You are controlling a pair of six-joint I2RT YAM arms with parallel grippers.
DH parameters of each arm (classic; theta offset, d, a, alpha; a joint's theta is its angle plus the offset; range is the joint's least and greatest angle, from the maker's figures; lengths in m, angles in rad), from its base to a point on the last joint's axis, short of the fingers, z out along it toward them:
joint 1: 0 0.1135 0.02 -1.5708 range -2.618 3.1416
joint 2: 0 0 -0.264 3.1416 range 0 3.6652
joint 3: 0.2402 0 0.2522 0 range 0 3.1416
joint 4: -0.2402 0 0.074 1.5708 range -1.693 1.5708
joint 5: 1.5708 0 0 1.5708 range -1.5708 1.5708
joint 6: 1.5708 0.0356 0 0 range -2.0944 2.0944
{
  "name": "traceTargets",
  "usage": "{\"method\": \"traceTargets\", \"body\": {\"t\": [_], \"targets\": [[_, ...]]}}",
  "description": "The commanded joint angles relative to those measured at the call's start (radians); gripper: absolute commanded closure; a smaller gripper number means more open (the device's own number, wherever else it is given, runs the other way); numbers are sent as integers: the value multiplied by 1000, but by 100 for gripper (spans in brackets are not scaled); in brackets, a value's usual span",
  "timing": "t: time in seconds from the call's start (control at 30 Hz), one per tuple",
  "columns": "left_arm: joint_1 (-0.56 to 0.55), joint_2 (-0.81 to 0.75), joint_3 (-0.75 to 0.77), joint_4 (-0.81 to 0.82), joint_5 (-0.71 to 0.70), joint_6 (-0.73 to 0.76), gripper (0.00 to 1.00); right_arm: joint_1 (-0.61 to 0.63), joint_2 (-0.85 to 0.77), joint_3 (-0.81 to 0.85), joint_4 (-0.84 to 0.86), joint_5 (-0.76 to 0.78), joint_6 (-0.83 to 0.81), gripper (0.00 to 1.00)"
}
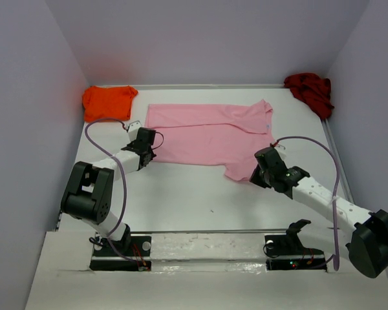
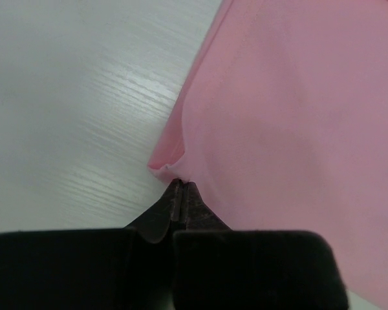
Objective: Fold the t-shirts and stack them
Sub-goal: Fold the tshirt
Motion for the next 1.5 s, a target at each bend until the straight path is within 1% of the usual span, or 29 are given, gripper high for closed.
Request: {"method": "traceTargets", "body": {"t": [0.0,0.27,0.57,0.8,0.97,1.13,1.3,1.33,1.47], "targets": [[-12,-49,4,23,1,15,100,6,-54,27,-10,56,-28,100],[-27,-59,62,3,30,28,100,6,-43,111,-30,135,-57,100],[-32,-70,129,-21,27,44,100,6,60,214,-30,216,-65,100],[-30,-70,165,-59,-9,59,100,6,107,279,-51,381,-62,100],[-16,-81,154,-50,-14,55,100,-37,116,317,-74,477,-66,100],[7,-89,151,-37,15,48,100,-106,172,348,-79,500,-66,100],[39,-95,171,-33,49,47,100,-138,271,378,-71,515,-40,100],[40,-93,177,-35,55,50,100,-138,271,387,-71,515,-43,100],[43,-70,236,-47,53,68,100,-138,377,449,-47,514,-49,100]]}}
